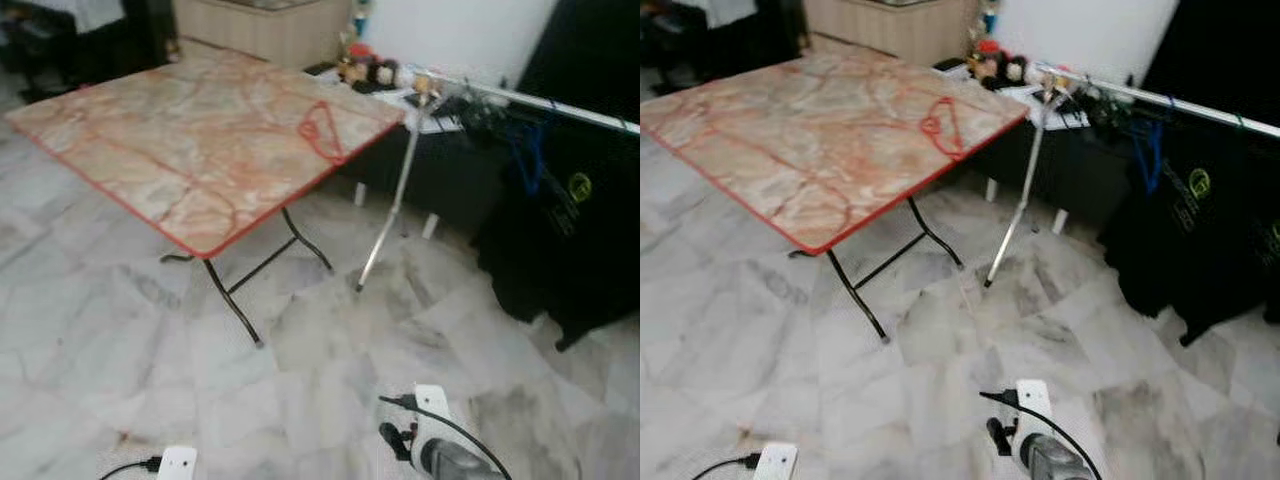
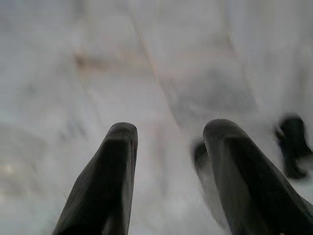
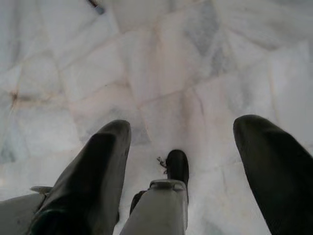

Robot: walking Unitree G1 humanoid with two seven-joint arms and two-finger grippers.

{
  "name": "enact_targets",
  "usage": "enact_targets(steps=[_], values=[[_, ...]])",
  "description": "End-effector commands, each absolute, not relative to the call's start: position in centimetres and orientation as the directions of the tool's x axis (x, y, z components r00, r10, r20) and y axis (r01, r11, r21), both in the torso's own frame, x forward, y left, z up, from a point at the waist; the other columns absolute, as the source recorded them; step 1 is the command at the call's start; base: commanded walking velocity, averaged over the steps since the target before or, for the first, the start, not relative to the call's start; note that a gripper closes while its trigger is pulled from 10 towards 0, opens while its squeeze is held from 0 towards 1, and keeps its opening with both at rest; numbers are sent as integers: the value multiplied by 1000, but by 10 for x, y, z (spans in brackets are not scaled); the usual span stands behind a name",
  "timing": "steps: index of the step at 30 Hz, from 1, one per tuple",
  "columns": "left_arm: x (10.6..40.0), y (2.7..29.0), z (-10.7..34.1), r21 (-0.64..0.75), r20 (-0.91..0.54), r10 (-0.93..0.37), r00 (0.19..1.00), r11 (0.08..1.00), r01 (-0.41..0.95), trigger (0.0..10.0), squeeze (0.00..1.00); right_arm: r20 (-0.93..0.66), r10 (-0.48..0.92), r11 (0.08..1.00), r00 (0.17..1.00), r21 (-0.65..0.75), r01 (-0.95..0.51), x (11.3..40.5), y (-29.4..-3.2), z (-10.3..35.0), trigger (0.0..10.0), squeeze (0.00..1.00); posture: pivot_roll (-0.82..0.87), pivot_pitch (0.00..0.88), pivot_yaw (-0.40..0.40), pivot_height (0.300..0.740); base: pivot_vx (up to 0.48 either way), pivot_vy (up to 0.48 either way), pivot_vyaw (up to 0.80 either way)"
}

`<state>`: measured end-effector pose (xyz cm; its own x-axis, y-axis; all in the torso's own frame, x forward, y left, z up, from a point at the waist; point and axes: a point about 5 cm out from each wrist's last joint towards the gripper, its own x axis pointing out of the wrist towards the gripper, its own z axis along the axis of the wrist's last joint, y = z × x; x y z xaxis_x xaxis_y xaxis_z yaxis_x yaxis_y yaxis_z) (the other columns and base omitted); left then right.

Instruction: Hang hanger

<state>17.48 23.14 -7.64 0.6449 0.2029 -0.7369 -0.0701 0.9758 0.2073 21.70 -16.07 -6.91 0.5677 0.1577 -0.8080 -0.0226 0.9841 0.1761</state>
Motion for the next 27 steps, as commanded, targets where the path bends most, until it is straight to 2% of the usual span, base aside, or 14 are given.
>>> enact_targets(steps=[1, 2, 5, 7, 11, 17, 22, 27], values=[[187, 252, -61, 226, -648, 245, 722, 966, -125, 10000, 0, -809, 147, 984, 570, 178, -1, 216, -162, -70, 10000, 0, -12, 0, -25, 740, 0, 0, -781], [196, 262, -48, 206, -562, 231, 794, 969, -136, 10000, 0, -809, 146, 984, 569, 178, 1, 216, -162, -70, 10000, 0, -11, 0, -23, 740, 0, 0, -781], [212, 257, -32, 175, -437, 173, 883, 979, -105, 10000, 0, -810, 145, 983, 568, 181, 6, 216, -162, -70, 10000, 0, -11, 0, -21, 740, 0, 0, -781], [213, 254, -30, 176, -422, 155, 893, 981, -87, 10000, 0, -810, 145, 983, 568, 181, 6, 216, -162, -70, 10000, 0, -12, 0, -20, 740, 0, 0, -781], [215, 229, -20, 181, -308, 49, 950, 983, 8, 10000, 0, -803, 140, 983, 579, 180, 13, 217, -162, -69, 10000, 0, -17, 0, -21, 740, 0, 0, -781], [201, 209, -14, 188, -233, -87, 969, 973, 133, 10000, 0, -801, 135, 985, 583, 173, 9, 218, -164, -69, 10000, 0, -10, 0, -30, 740, 0, 0, -781], [191, 208, -14, 182, -239, -96, 966, 973, 142, 10000, 0, -799, 135, 985, 585, 170, 5, 218, -165, -68, 10000, 0, -6, 0, -40, 740, 0, 0, -781], [193, 216, -26, 142, -322, -31, 946, 987, 81, 10000, 0, -799, 135, 986, 585, 165, -2, 219, -166, -68, 10000, 0, -6, 0, -46, 740, 0, 0, -781]])
